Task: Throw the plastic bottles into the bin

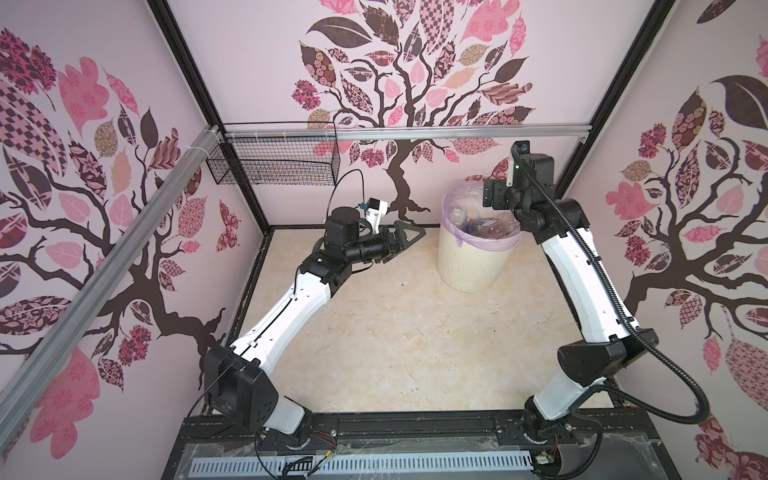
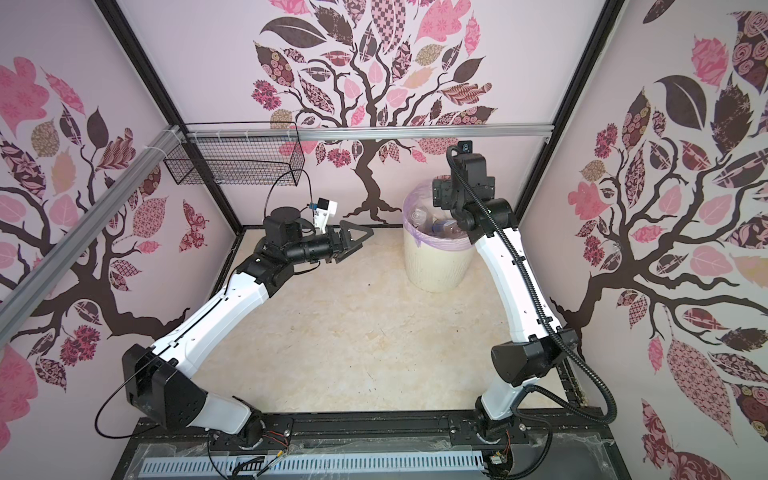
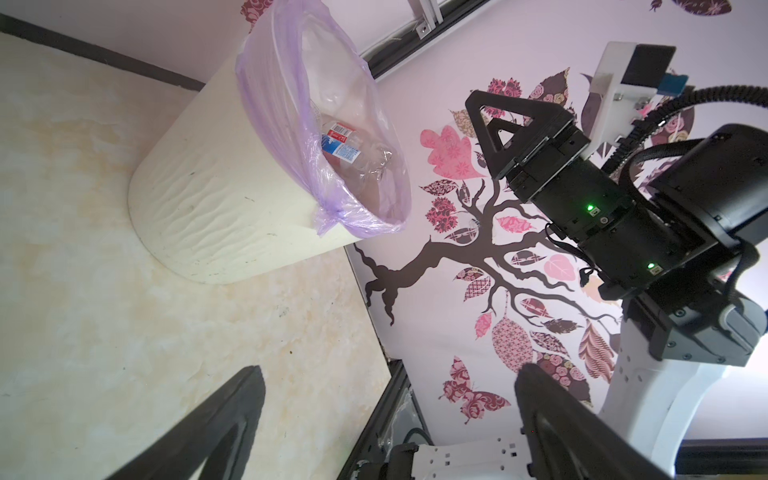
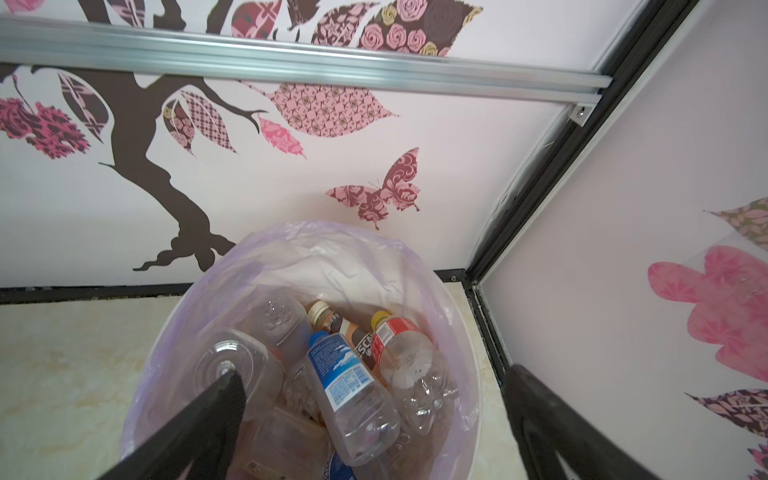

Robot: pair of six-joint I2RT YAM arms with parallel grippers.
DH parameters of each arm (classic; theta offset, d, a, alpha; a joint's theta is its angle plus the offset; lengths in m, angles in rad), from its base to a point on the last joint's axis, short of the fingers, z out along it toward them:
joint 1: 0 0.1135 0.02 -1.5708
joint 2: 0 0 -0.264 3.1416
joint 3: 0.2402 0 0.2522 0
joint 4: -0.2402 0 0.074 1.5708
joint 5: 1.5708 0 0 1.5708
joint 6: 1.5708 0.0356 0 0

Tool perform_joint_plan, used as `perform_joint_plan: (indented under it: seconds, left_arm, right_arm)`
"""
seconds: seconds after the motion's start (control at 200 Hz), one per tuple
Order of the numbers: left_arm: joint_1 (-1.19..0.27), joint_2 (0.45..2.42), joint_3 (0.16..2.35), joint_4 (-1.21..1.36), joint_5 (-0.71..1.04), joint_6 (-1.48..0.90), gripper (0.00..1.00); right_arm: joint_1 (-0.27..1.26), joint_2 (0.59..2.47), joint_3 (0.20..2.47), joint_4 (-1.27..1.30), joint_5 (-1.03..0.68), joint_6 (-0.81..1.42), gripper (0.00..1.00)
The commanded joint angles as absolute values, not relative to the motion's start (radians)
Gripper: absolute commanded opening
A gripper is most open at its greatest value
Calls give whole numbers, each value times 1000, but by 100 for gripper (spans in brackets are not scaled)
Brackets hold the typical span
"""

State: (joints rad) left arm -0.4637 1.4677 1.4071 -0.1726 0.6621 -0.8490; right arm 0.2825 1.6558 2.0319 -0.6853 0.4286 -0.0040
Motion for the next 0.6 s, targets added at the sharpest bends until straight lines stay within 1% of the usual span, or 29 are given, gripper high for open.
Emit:
perform_joint_plan:
  seconds: [0.0, 0.135, 0.255, 0.405, 0.515, 0.595]
  left_arm:
    - [-462, 1410, 1467, -314, 612, -651, 98]
    - [-445, 1375, 1523, -443, 529, -512, 98]
    - [-424, 1322, 1506, -511, 389, -418, 98]
    - [-416, 1225, 1404, -528, 130, -328, 99]
    - [-383, 1166, 1308, -505, 9, -302, 98]
    - [-330, 1134, 1226, -475, -68, -304, 98]
  right_arm:
    - [285, 1523, 1893, -589, 401, 27, 100]
    - [285, 1372, 1640, -443, 449, 27, 100]
    - [284, 1266, 1457, -366, 487, 21, 99]
    - [283, 1126, 1225, -278, 513, 40, 99]
    - [284, 1056, 1081, -246, 509, 81, 99]
    - [284, 1025, 986, -224, 507, 125, 100]
